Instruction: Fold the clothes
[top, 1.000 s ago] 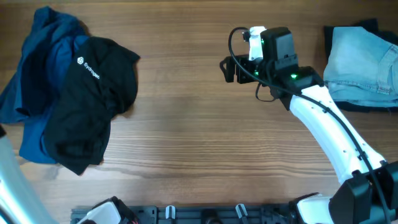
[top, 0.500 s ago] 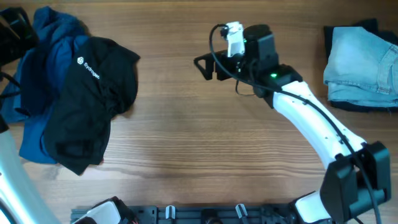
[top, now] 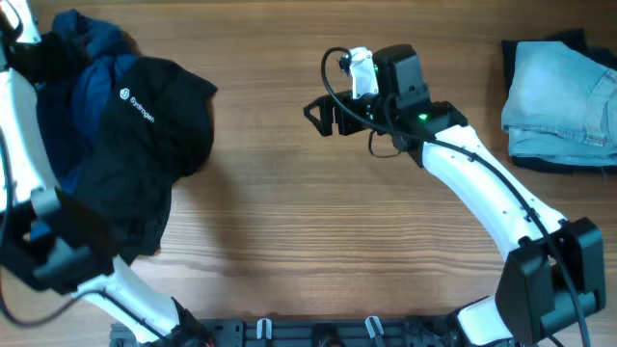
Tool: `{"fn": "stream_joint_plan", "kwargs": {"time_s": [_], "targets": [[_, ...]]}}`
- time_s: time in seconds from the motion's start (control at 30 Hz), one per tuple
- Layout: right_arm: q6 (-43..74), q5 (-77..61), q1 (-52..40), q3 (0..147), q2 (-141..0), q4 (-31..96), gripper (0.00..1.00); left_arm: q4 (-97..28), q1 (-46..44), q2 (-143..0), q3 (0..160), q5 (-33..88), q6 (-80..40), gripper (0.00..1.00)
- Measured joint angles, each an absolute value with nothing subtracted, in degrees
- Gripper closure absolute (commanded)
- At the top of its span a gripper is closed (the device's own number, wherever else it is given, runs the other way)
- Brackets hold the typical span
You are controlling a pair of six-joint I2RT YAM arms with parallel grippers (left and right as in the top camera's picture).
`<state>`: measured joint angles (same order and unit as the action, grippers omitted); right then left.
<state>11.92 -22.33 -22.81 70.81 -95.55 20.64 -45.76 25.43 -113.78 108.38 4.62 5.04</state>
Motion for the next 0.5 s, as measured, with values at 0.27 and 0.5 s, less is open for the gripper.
{"fn": "stream_joint_plan", "kwargs": {"time_s": [0.27,0.5], "targets": [[10.4,-20.3,-22.8,70.8,-95.5,22.3,0.00,-38.0,25.9,-122.5,108.4,0.4,7.5,0.00],[10.2,-20.3,-22.8,70.8,-95.5,22.3,0.01,-34.0,25.9,-125.0,108.4,-0.2,9.9,0.00]]}}
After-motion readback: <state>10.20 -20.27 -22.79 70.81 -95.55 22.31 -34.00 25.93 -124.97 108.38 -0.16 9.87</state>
